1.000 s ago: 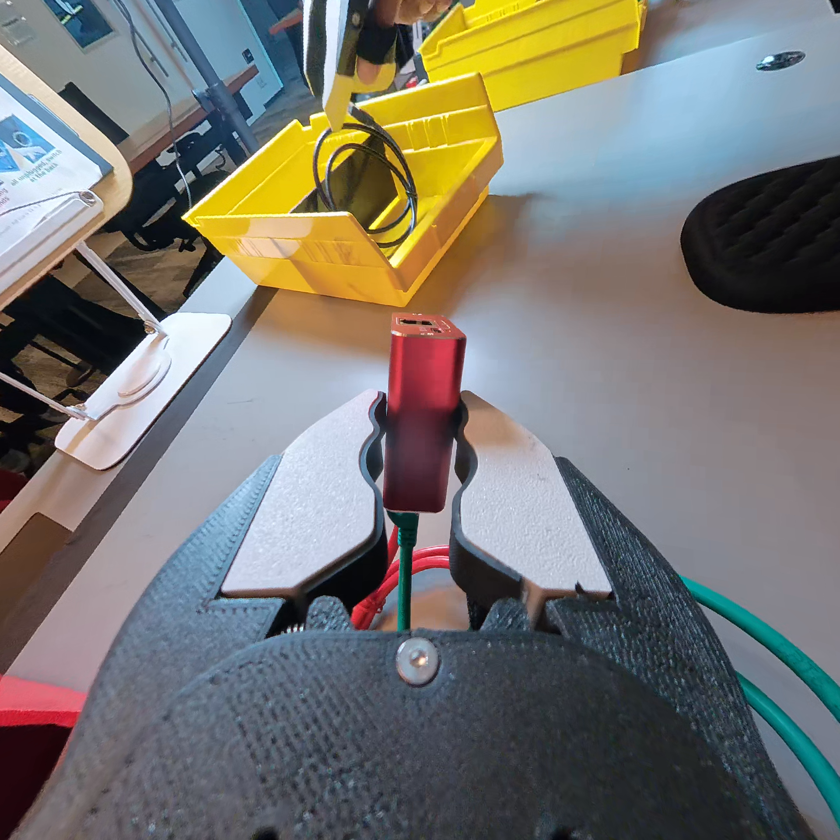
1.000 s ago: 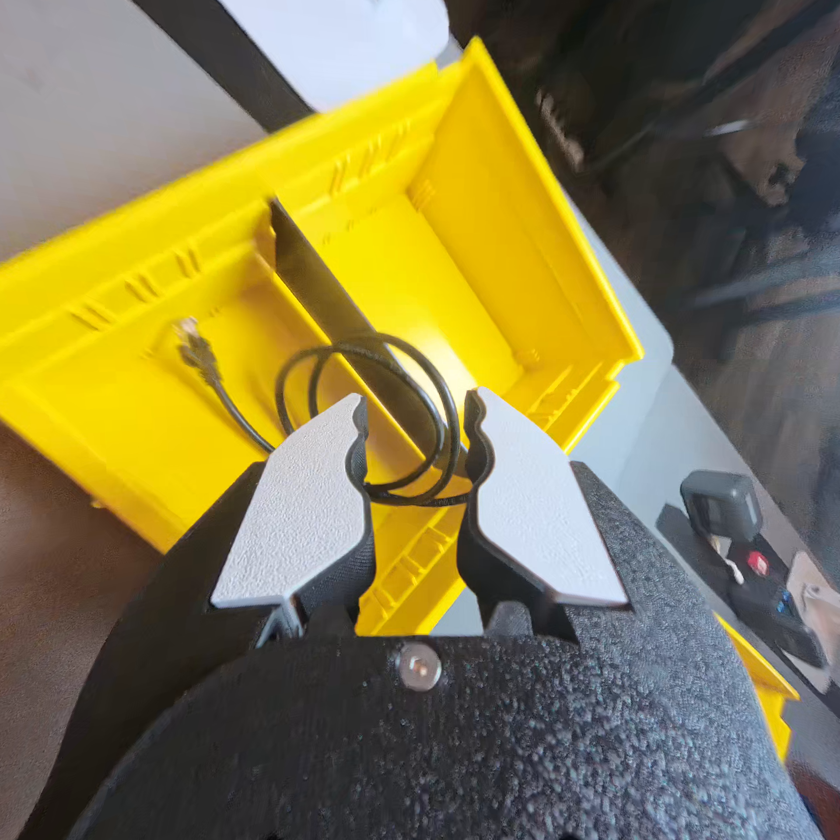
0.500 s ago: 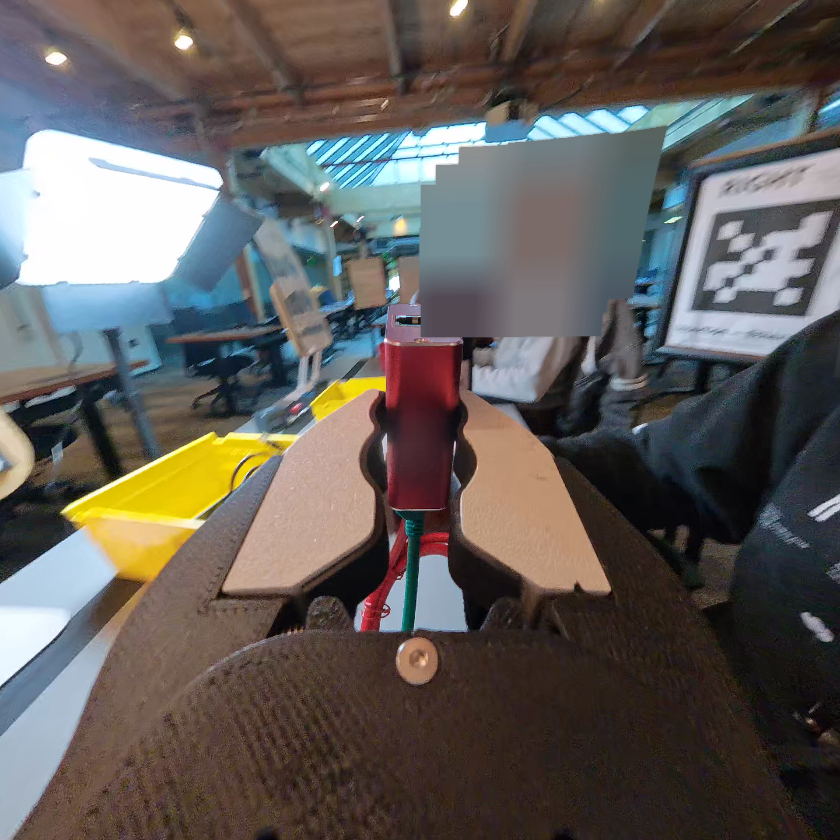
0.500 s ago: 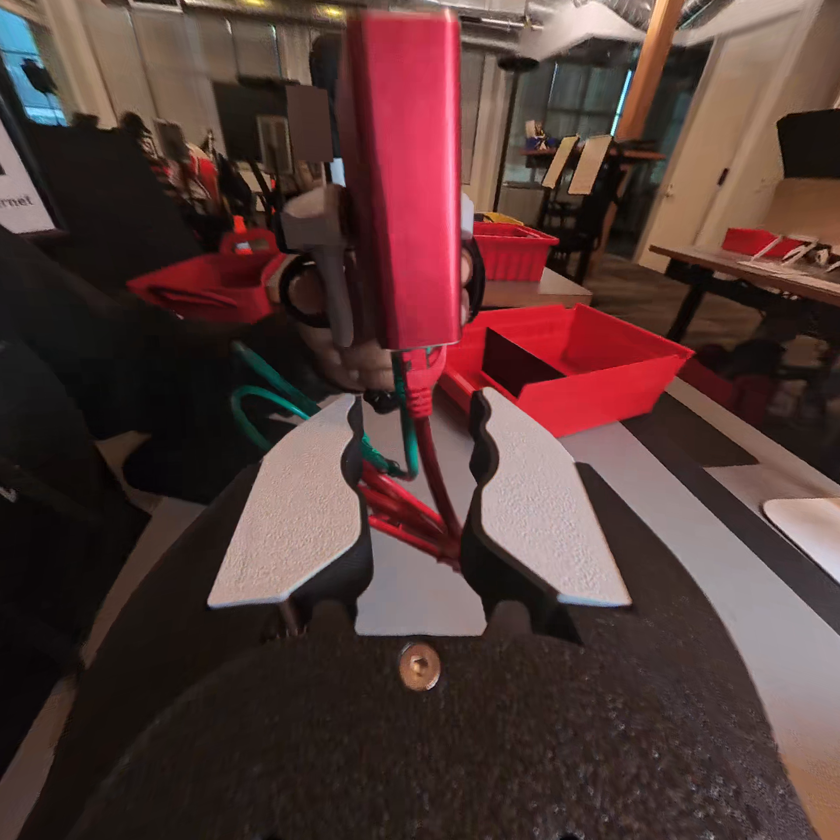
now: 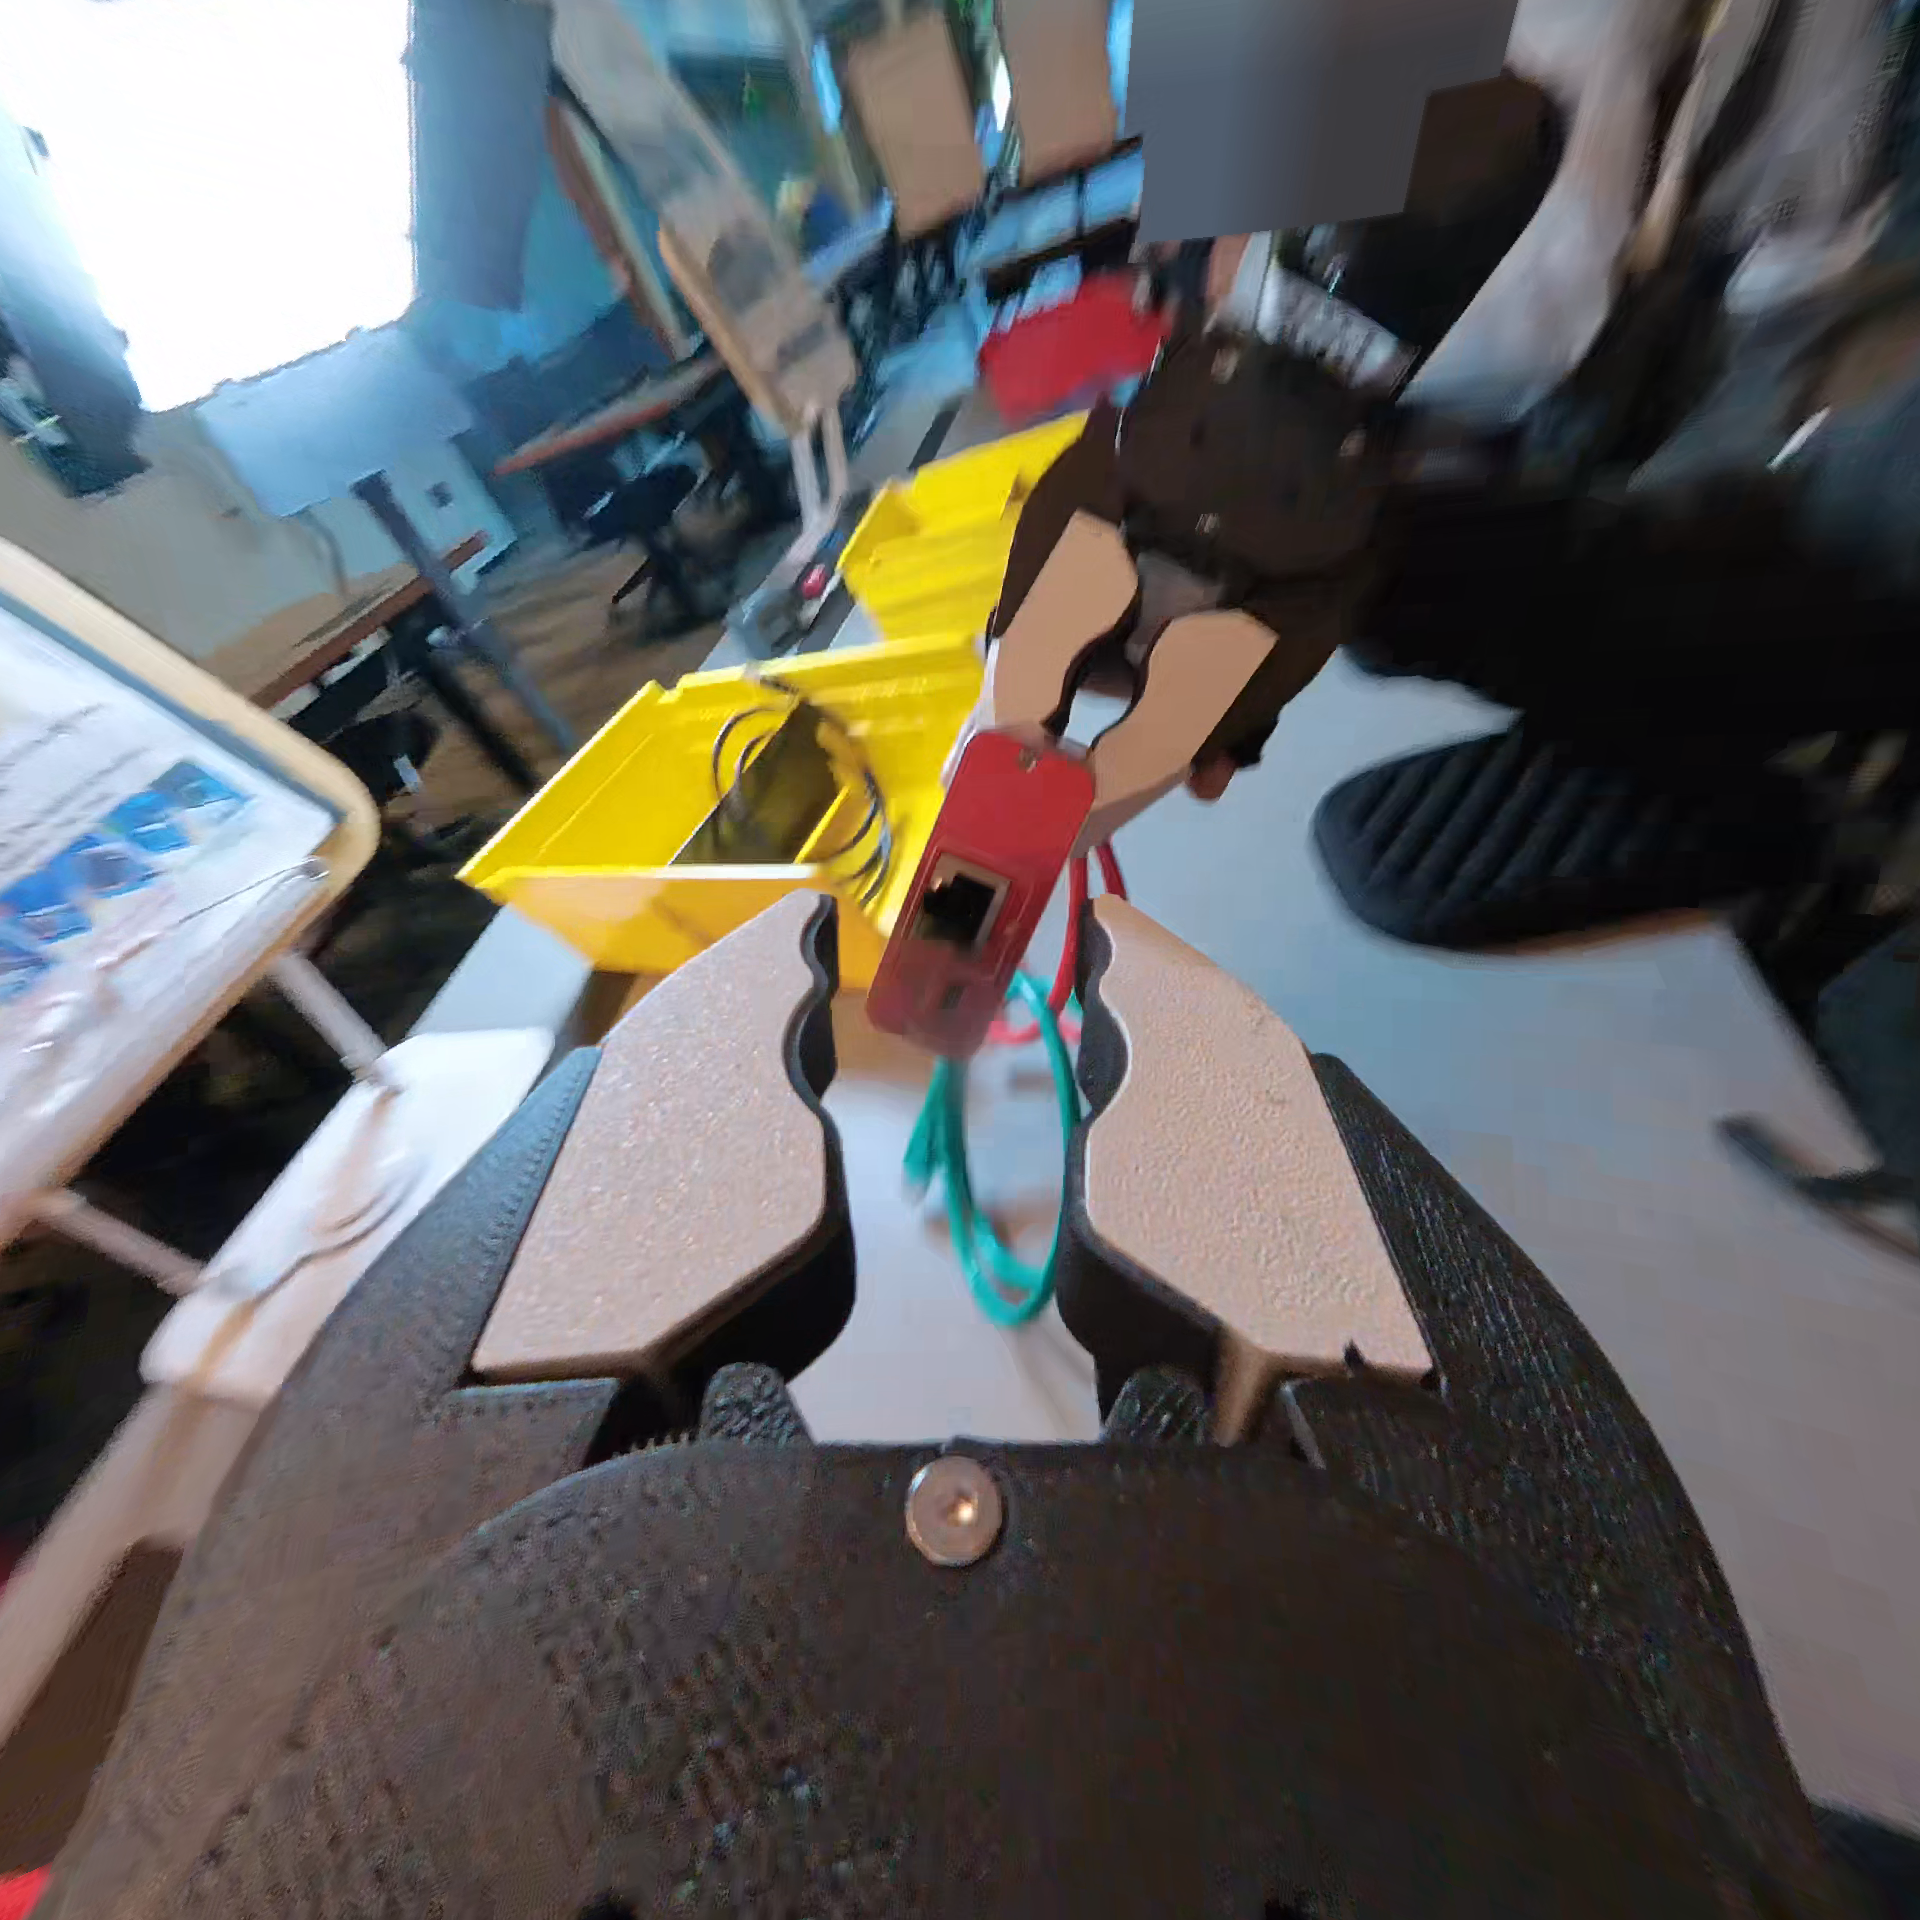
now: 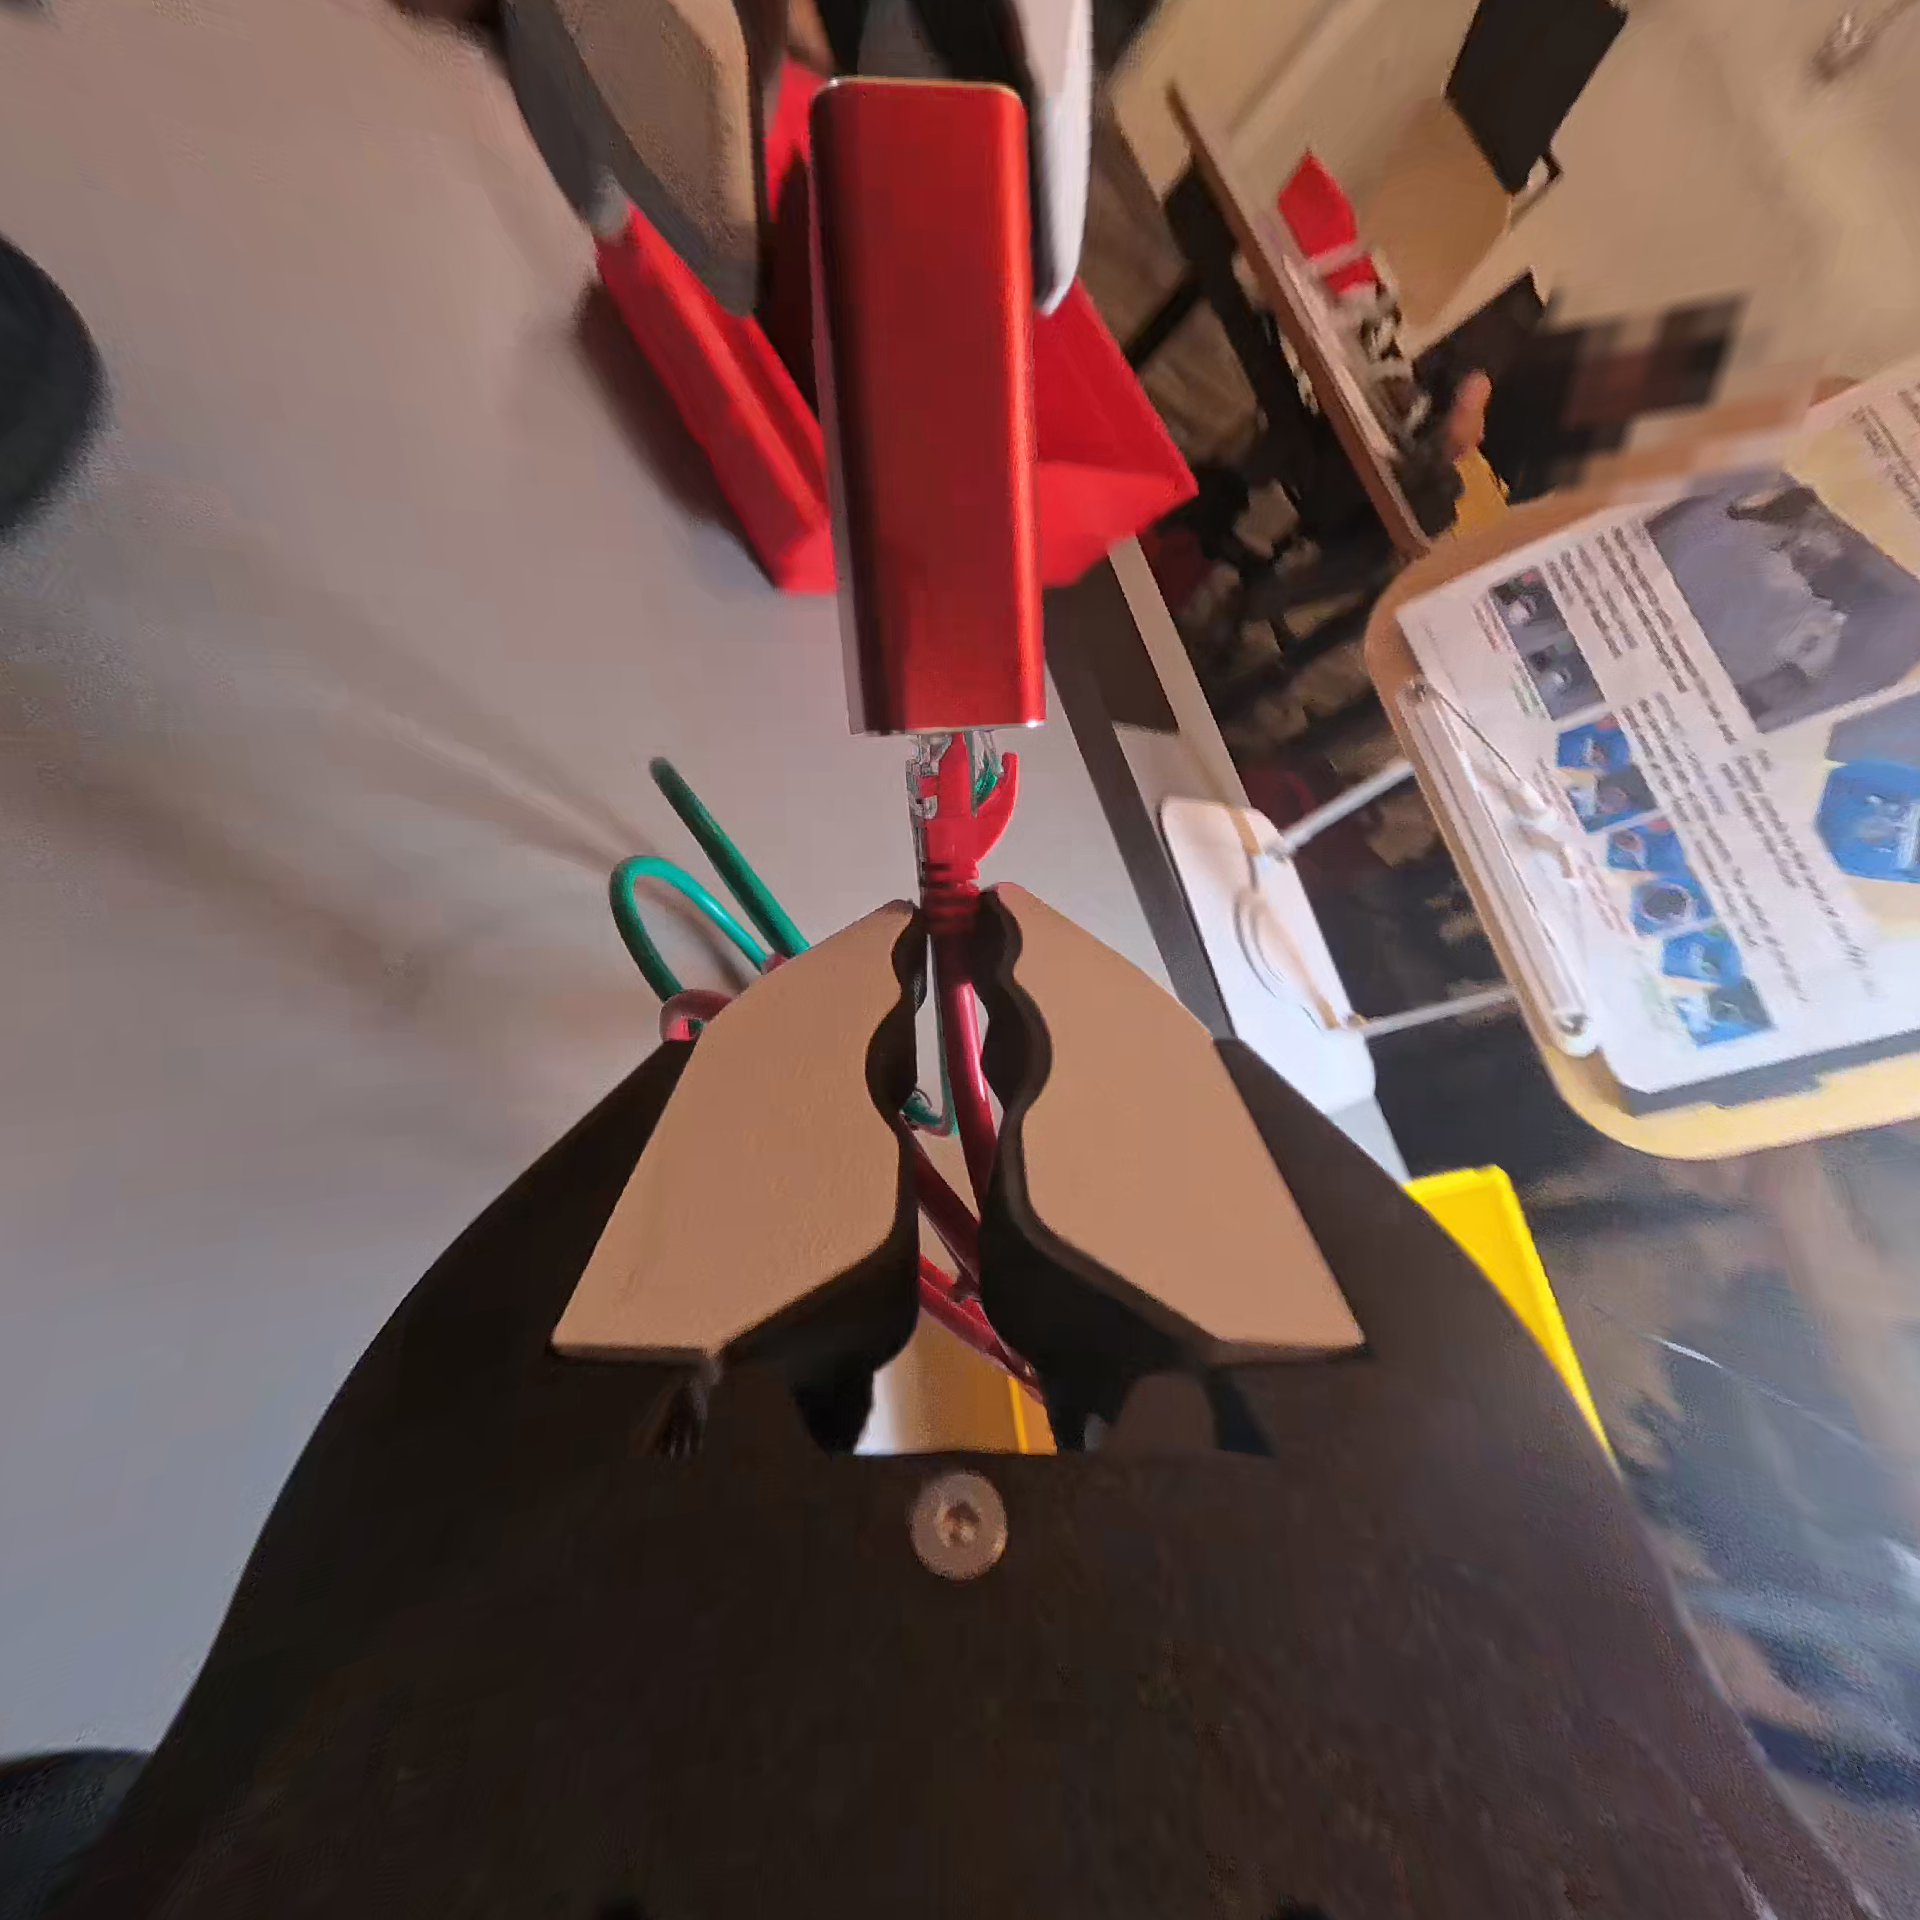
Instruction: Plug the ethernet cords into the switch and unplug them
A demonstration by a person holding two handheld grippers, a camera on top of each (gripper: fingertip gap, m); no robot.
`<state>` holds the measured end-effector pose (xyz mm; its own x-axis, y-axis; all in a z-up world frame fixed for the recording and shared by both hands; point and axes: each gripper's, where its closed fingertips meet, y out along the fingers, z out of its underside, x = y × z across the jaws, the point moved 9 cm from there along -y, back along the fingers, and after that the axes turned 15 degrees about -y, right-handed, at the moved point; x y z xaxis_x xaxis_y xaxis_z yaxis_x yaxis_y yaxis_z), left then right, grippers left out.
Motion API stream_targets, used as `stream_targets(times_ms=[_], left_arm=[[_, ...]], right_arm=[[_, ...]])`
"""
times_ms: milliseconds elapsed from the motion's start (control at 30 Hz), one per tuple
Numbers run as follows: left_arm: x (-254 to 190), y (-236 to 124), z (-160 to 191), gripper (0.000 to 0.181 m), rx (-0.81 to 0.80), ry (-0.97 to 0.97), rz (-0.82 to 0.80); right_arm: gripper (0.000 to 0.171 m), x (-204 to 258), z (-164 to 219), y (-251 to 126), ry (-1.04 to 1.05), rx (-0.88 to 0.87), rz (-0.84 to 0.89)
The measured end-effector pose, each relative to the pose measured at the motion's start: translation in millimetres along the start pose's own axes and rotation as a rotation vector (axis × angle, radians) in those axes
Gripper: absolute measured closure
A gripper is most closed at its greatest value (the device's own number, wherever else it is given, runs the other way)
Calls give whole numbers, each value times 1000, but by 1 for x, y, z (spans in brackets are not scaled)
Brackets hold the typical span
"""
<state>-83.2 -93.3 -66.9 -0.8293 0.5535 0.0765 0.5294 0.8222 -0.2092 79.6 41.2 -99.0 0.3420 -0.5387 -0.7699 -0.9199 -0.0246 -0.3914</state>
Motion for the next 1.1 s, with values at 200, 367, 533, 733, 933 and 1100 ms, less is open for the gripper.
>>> stream_targets(times_ms=[200,367,533,733,933,1100], left_arm=[[-26,26,31,129,326,214,-122],[-29,34,68,138,410,314,-143],[-37,25,77,140,253,308,-48],[-37,22,77,142,148,249,6],[-33,15,77,143,91,198,37],[-33,12,76,144,72,189,52]], right_arm=[[164,27,-17,23,-198,176,-37],[164,44,-19,29,-275,158,-131],[159,49,-15,18,-263,-114,-215],[148,51,-26,25,-199,-199,-172],[151,57,-27,37,-162,-230,-125],[152,57,-27,42,-88,-251,-157]])
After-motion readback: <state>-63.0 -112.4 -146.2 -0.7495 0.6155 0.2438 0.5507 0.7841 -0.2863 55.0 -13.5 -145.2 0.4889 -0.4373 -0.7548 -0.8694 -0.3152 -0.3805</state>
